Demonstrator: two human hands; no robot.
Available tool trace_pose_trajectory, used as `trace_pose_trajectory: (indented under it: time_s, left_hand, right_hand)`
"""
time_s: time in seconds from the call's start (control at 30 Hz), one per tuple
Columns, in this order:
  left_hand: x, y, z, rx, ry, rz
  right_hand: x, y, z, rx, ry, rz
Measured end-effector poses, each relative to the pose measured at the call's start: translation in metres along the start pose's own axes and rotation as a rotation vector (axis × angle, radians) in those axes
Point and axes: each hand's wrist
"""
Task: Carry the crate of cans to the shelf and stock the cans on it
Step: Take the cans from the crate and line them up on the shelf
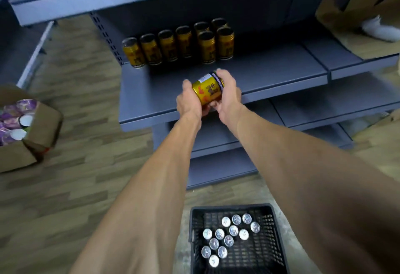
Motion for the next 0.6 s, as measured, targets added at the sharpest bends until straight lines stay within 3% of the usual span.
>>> trace_pose_trajectory:
  time_s: [0.2,0.33,0.5,0.6]
  left_hand:
    - [-0.014,0.021,-0.018,-0.179,0.114,-0.164]
    - [-0.020,0.022,-0.024,-0.166,-0.053,-0.265]
    - [-0.008,0.014,-0.049,-0.154,-0.230,-0.190]
    - [0.003,0.012,-0.065,-0.003,-0.394,-0.280]
  right_hand:
    - [-0.003,-0.006,-0.022,-0.044,0.050,0.186]
    - [0.004,-0.016,-0.035,-0.046,0.055,0.175]
    - [-0.003,-0.034,-0.060,-0.049,0.069,0.145]
    - [-0.009,-0.043,-0.072,-0.068,0.060,0.079]
Point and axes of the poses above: each hand's wrist, its own z-axis away from the middle knuckle, its own y-axis out of the back of the hand, x = y × z, and after that the axes turned 1 degree about -y, right-handed
